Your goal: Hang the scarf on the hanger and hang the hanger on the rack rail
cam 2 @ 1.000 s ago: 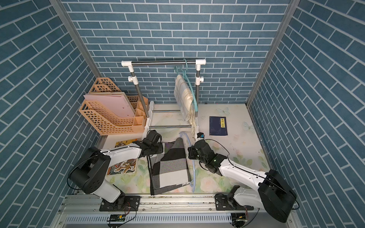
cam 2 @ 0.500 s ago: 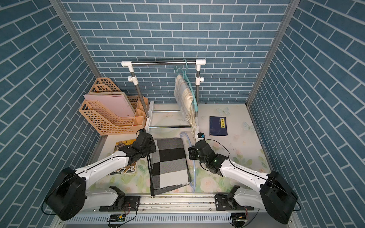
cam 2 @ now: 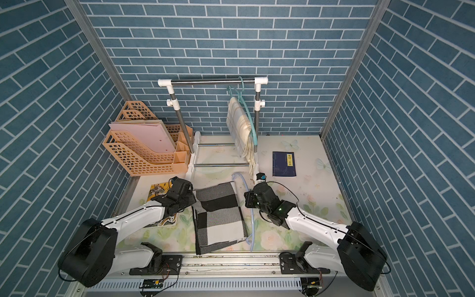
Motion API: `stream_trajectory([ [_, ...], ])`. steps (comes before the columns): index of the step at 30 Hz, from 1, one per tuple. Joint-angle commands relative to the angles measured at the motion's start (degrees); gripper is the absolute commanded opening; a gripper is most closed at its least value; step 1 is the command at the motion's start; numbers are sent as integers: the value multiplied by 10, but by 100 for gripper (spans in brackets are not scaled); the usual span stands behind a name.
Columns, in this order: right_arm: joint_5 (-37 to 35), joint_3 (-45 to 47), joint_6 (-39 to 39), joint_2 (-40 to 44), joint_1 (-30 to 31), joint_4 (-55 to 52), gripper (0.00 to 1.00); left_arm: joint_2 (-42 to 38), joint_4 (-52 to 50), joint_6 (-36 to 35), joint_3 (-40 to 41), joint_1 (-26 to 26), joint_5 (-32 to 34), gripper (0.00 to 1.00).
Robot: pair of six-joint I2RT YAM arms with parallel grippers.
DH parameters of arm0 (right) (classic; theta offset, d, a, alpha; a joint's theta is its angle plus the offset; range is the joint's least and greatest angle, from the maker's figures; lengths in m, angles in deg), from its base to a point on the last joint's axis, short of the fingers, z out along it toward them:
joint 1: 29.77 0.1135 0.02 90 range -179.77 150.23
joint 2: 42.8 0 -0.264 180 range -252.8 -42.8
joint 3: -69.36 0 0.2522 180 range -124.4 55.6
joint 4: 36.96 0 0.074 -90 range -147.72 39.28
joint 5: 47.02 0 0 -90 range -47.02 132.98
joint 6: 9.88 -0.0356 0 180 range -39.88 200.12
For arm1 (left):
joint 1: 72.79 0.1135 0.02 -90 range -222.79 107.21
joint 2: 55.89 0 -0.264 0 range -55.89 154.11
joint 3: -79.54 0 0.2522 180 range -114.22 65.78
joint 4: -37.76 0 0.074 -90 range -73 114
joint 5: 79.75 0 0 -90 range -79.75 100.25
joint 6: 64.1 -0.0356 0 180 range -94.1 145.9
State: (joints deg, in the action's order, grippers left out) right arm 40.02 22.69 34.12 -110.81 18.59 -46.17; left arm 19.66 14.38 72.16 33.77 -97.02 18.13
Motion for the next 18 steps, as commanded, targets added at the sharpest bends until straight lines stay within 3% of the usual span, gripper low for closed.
stream_trajectory([
  [1, -23, 15, 7, -4, -6, -43, 0, 29, 6, -20, -29, 12, 28, 0],
  [2, -23, 15, 7, -3, -6, -45, 0, 40, 5, -25, -40, 12, 25, 5],
  [5, -24, 13, 7, 0, -6, -48, 0, 44, -9, -33, -59, 11, 9, 47],
  [8, -24, 10, 8, 2, -6, -51, 0, -11, -40, -30, -48, 4, 12, 73],
  [13, -20, 6, 11, -1, -6, -50, 0, -168, -138, 22, -12, -47, 4, 80],
  [18, -15, 6, 11, -8, -6, -38, 0, -297, -228, 188, 39, -240, 24, 78],
])
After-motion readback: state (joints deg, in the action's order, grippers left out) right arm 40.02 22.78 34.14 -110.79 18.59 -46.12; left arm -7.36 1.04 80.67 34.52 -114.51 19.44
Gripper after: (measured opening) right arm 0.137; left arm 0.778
